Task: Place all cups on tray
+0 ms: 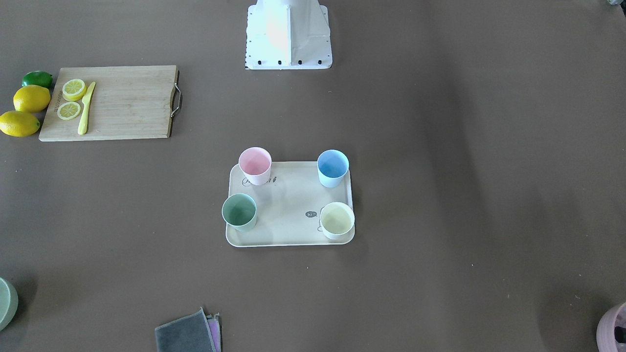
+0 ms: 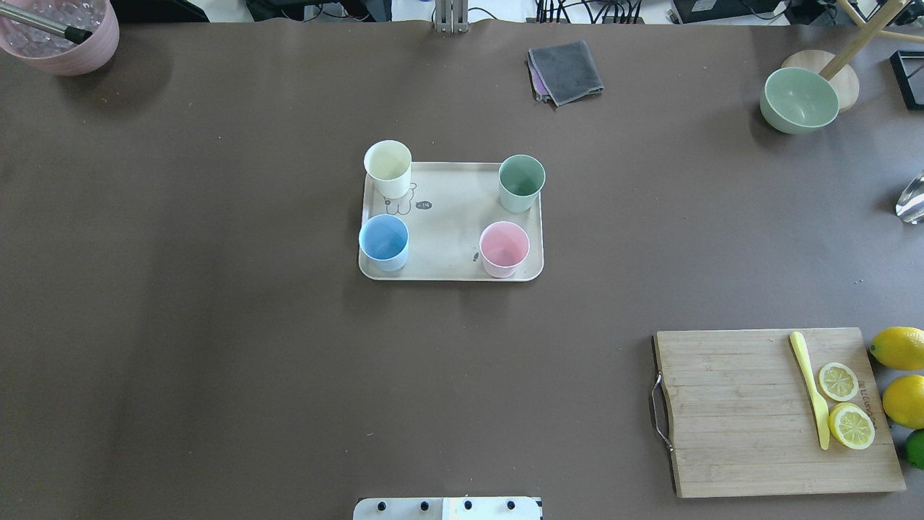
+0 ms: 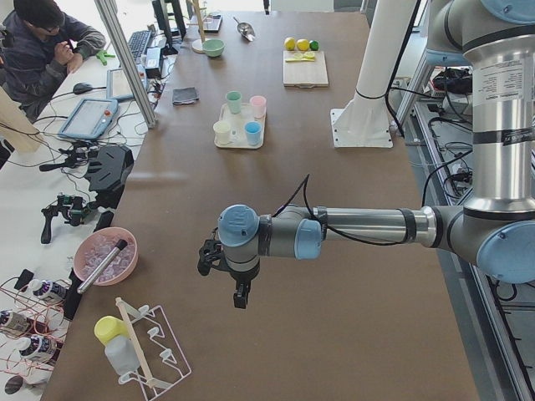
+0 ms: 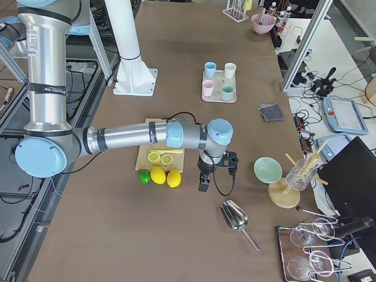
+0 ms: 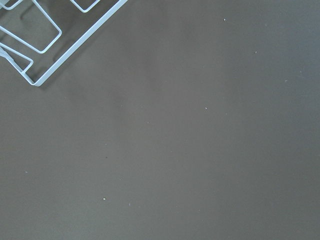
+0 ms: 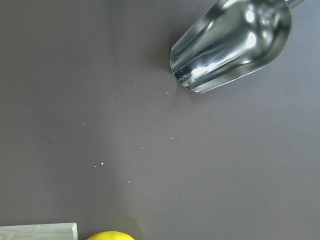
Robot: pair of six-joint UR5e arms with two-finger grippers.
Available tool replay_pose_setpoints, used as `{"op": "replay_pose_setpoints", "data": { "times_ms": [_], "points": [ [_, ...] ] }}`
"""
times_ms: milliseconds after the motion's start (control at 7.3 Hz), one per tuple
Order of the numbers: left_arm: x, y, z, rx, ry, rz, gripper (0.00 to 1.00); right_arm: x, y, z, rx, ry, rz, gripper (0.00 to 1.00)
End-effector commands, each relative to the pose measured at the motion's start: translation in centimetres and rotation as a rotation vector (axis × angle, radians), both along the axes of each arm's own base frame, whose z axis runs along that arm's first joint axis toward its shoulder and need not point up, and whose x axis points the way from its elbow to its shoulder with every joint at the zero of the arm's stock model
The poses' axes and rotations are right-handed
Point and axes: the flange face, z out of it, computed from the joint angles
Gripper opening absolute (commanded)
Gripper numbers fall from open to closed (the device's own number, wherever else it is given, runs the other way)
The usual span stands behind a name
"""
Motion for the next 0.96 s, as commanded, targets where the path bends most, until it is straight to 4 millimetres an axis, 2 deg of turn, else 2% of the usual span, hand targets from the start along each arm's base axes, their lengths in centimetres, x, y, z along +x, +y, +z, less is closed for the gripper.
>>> {"op": "replay_pose_setpoints", "data": {
  "times_ms": [0,822],
  "points": [
    [0.0,0.03,0.02,0.002,0.0,0.0,0.98,0.77,1.3,1.56,0.015,0.009,0.006,1.0],
    [0.0,0.05,-0.23,0.008,0.0,0.0,0.98,0.73,1.52,1.61,0.05,-0.002,0.012,1.0]
  ]
}}
